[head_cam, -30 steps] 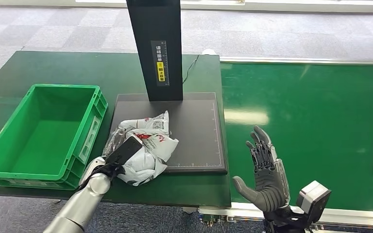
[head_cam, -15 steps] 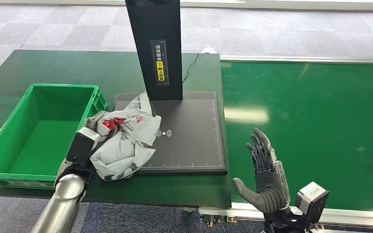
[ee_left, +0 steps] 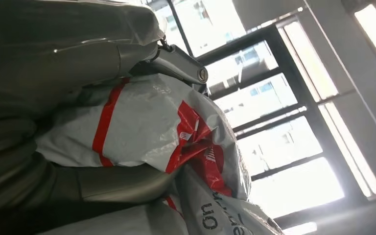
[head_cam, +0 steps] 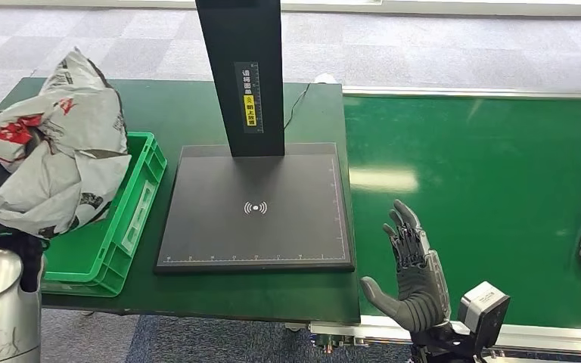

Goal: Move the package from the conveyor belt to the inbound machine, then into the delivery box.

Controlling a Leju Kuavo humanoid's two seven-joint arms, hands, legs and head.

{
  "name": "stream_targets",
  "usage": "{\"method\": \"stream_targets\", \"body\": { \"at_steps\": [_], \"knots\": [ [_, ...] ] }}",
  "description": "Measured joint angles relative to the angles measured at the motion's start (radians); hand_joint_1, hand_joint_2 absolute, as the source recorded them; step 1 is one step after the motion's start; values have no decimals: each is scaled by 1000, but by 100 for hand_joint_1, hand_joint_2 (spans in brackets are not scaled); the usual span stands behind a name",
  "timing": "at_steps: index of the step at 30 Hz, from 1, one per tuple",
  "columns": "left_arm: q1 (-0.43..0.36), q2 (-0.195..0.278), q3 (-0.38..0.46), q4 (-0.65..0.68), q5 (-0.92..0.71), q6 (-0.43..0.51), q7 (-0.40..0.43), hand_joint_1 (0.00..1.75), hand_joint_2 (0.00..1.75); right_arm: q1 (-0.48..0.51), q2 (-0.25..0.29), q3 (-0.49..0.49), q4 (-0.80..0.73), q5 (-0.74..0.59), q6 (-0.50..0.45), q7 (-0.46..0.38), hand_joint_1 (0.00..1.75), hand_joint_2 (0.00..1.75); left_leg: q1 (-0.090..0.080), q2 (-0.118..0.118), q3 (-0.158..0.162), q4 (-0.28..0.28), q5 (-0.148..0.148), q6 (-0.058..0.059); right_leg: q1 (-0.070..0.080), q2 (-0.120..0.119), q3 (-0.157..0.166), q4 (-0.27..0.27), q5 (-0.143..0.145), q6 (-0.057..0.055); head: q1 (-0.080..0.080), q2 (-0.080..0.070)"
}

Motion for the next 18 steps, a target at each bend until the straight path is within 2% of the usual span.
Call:
{"method": "stream_targets", "body": {
  "at_steps": [4,8,15,18],
  "knots": [
    [-37,45,52,74,-64,17,49,175,175,-3,6,-2,0,3,8,3,0,175,0,0,0,0,0,0,0,0,0,0,0,0,0,0],
    [-56,77,90,202,-121,25,77,175,175,-6,15,-4,0,8,14,11,0,175,0,2,0,0,0,0,0,1,0,0,0,0,0,0],
    [-59,85,120,375,-211,-25,89,175,175,-5,39,-5,-3,27,16,21,0,175,0,2,-1,0,0,0,0,1,-1,0,0,0,0,0],
    [-58,79,117,409,-257,-48,110,47,175,-5,47,-6,-9,30,17,26,0,175,0,2,-1,0,0,0,0,1,-1,0,0,0,0,0]
  ]
}}
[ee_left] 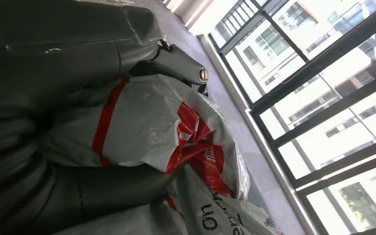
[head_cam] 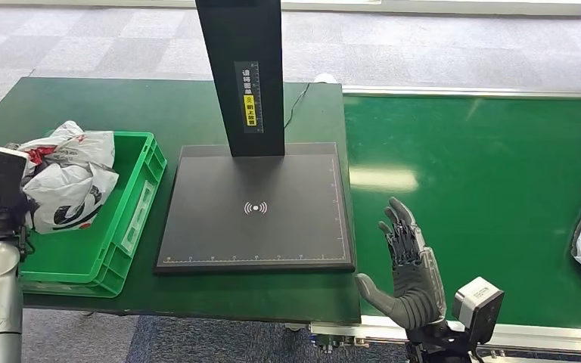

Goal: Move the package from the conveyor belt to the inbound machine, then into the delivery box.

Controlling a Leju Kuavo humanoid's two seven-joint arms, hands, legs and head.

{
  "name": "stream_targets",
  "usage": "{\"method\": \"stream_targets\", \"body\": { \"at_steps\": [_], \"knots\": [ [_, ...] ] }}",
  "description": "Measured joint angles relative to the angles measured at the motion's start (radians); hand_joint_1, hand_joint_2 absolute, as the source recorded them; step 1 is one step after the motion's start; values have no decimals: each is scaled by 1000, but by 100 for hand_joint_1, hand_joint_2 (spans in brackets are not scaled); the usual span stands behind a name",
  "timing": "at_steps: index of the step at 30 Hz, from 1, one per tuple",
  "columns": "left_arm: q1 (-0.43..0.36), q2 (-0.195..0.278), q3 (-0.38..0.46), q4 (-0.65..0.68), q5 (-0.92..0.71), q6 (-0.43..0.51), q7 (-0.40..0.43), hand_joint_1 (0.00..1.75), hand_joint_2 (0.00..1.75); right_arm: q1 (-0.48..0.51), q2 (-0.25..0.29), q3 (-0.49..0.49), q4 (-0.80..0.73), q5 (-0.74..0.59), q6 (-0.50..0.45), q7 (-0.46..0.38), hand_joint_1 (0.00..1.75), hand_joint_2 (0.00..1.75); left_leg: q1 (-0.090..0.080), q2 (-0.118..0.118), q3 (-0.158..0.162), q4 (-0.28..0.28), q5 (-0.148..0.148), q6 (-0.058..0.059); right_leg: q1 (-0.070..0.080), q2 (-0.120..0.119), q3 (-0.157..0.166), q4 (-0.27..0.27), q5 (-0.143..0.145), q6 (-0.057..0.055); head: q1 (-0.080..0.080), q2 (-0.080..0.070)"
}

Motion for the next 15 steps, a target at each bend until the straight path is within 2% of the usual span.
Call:
{"method": "stream_targets", "body": {
  "at_steps": [1,2,10,15],
  "knots": [
    [0,-3,-1,9,-10,-5,4,3,175,0,3,0,-2,1,0,1,0,175,0,0,0,0,0,0,0,0,0,0,0,0,0,0],
    [0,-6,-2,17,-17,-10,6,0,175,0,5,-1,-3,2,1,1,0,175,0,0,0,0,0,0,0,0,0,0,0,0,0,0],
    [0,-34,-18,9,33,-36,-31,0,175,9,9,-9,-17,-4,-11,2,0,175,0,0,0,0,0,0,0,0,0,0,0,0,0,0],
    [-1,-50,-29,-79,79,13,-62,0,175,18,9,-14,-23,-5,-24,-6,0,175,0,0,0,0,0,0,0,0,0,0,0,0,0,0]
  ]
}}
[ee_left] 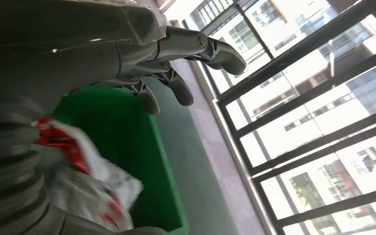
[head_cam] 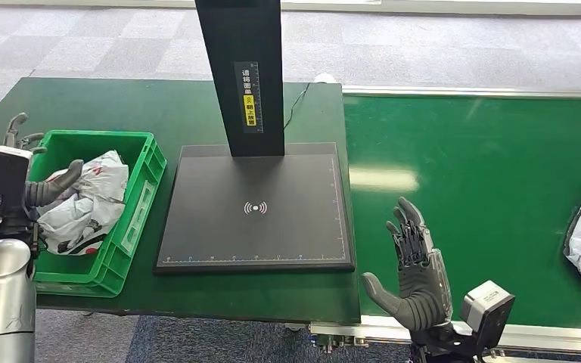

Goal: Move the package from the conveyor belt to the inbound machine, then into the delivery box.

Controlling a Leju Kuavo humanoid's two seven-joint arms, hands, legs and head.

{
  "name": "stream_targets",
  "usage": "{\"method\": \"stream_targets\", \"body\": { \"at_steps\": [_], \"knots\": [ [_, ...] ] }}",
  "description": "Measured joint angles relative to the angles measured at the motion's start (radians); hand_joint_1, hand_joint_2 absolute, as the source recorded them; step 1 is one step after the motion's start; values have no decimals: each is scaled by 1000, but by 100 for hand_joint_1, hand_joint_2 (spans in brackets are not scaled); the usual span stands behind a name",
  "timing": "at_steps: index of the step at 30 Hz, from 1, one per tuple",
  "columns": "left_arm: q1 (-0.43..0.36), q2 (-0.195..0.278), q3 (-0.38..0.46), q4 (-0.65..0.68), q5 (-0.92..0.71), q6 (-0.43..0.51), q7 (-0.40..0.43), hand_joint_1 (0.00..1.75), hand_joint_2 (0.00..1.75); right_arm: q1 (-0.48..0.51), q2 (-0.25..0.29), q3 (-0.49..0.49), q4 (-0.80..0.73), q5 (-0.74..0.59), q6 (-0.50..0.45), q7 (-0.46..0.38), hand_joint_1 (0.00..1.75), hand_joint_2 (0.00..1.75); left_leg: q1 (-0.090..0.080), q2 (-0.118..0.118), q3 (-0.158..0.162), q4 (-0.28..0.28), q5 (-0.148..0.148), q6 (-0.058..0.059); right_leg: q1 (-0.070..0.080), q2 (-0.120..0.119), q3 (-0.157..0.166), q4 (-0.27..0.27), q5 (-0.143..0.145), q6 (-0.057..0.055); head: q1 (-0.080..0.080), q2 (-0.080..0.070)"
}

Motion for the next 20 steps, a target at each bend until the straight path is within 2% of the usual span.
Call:
{"method": "stream_targets", "body": {
  "at_steps": [7,11,15,20],
  "knots": [
    [28,-36,-14,-193,33,135,-62,0,175,15,0,-5,-7,3,-15,-11,0,175,0,0,0,0,0,0,0,0,0,0,0,0,0,0],
    [71,-50,-18,-296,54,178,-97,0,175,17,0,-5,-7,3,-14,-12,0,175,0,0,0,0,0,0,0,0,0,0,0,0,0,0],
    [152,-63,-50,-407,113,167,-142,0,175,16,0,-6,-7,3,-14,-12,0,175,0,0,0,0,-1,0,0,0,0,0,0,0,0,0],
    [303,-96,-144,-528,139,139,-217,0,175,16,0,-6,-6,9,-30,-5,0,175,-1,1,0,0,-2,0,-1,1,0,0,0,0,0,0]
  ]
}}
